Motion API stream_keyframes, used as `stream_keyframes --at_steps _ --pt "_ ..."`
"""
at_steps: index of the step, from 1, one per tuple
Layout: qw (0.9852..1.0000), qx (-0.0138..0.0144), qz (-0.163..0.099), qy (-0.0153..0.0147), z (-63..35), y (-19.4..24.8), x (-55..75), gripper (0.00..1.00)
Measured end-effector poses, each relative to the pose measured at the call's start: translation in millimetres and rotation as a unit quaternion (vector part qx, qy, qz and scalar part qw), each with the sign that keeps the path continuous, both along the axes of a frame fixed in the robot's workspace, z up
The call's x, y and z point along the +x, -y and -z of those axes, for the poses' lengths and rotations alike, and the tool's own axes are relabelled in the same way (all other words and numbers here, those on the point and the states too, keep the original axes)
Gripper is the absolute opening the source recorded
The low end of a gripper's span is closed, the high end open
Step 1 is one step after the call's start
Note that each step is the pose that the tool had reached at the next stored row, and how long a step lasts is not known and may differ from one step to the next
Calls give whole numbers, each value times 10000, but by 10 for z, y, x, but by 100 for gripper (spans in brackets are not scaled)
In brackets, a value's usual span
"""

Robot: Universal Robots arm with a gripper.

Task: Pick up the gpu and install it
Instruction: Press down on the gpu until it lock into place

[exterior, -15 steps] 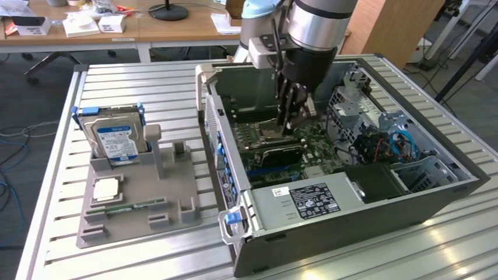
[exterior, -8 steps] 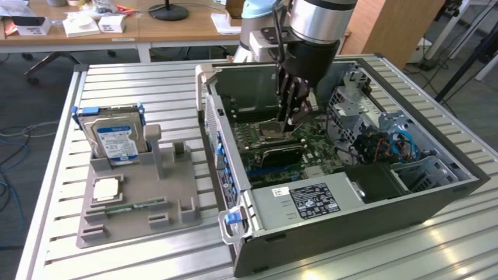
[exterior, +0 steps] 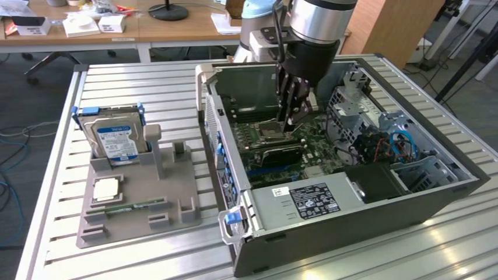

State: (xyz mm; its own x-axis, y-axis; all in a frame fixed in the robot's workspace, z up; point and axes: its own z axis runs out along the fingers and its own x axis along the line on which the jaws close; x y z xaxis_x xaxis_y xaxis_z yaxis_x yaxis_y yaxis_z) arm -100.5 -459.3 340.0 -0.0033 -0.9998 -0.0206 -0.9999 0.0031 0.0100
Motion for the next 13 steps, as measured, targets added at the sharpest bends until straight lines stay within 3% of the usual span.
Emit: stream_keyframes --at_steps 5,7,8,10,13 --pt "10000 0 0 0 0 0 0 33" --pt "10000 0 0 0 0 0 0 20" --pt "10000 0 0 0 0 0 0 20" --pt "10000 0 0 0 0 0 0 10" --pt "10000 0 0 0 0 0 0 10"
